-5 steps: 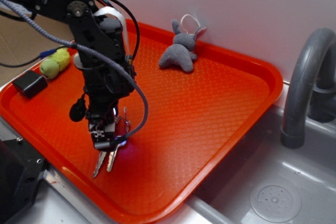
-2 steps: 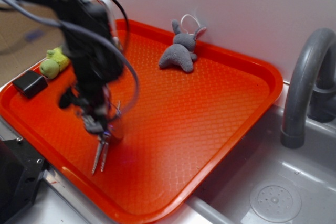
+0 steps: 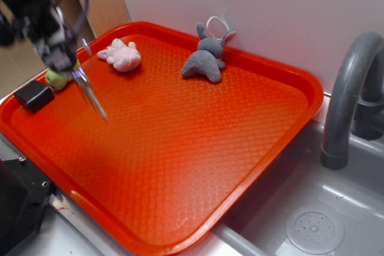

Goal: Grab the silver keys.

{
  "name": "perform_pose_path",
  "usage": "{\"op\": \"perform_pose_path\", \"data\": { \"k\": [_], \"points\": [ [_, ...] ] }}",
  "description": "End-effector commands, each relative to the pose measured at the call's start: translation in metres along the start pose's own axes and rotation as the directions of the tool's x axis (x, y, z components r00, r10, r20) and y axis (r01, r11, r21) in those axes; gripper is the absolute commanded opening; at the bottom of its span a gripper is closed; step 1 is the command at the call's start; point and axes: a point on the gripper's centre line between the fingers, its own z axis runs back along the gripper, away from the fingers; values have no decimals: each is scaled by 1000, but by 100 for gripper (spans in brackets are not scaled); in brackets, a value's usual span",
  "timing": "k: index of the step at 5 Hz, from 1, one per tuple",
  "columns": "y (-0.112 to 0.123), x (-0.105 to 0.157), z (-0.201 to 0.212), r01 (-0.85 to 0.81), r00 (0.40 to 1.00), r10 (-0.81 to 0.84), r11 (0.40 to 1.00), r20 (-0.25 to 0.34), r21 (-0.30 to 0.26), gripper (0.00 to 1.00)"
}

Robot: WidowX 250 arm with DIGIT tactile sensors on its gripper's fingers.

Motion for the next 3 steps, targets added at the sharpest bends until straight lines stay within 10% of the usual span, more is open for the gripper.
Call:
{"op": "perform_pose_path", "data": {
  "k": [1,3],
  "points": [
    [52,1,78,-214,969,204,975,-138,-62,0],
    [48,2,65,-205,968,200,979,-151,-15,0]
  ]
}}
